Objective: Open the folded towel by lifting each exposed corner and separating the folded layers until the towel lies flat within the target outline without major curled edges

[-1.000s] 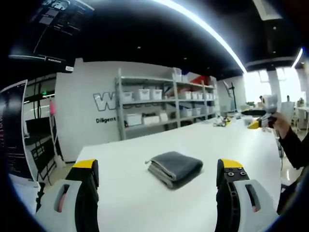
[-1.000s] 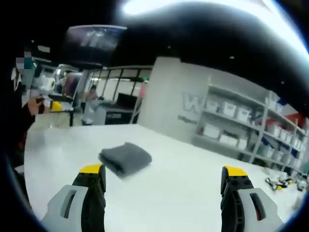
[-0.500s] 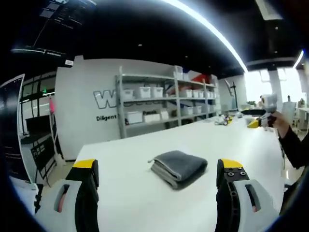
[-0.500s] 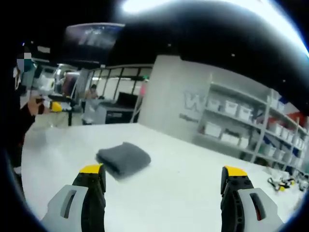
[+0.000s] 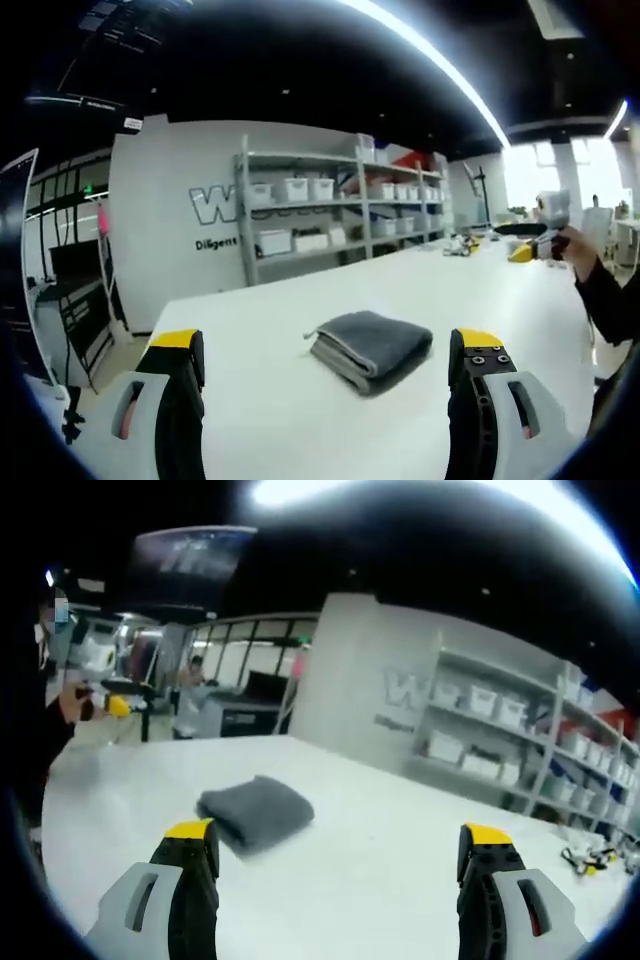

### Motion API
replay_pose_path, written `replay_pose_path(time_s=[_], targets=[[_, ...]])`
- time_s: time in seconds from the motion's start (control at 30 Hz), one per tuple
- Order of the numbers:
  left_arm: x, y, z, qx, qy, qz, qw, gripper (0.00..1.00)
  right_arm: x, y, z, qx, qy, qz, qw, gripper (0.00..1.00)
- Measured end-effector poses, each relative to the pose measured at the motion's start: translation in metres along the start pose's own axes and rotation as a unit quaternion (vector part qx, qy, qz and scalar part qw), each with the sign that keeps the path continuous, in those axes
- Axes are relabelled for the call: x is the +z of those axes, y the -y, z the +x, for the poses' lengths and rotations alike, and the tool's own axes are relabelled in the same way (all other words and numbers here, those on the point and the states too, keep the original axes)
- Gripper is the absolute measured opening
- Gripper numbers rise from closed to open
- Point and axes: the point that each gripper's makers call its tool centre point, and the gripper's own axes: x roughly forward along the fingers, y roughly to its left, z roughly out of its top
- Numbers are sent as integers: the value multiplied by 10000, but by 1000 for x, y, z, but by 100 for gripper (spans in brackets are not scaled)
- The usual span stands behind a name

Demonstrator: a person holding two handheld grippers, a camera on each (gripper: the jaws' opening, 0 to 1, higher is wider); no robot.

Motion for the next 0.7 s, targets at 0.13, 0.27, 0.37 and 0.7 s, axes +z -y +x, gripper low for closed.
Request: replay_pose_path(time_s=[0.13,0.27,0.37,0.7], targets=[[-2,-1,4,-27,-45,27,10000,100,-3,2,3,-2,-34,3,10000,100],[-2,-2,8,-25,-44,1,10000,100,-2,2,6,9,-34,-1,10000,100],[-4,-3,12,-20,-92,7,10000,100,-1,3,9,16,-38,-8,10000,100],[-2,-9,25,-47,-141,50,9999,100,0,12,26,3,-60,44,10000,100]])
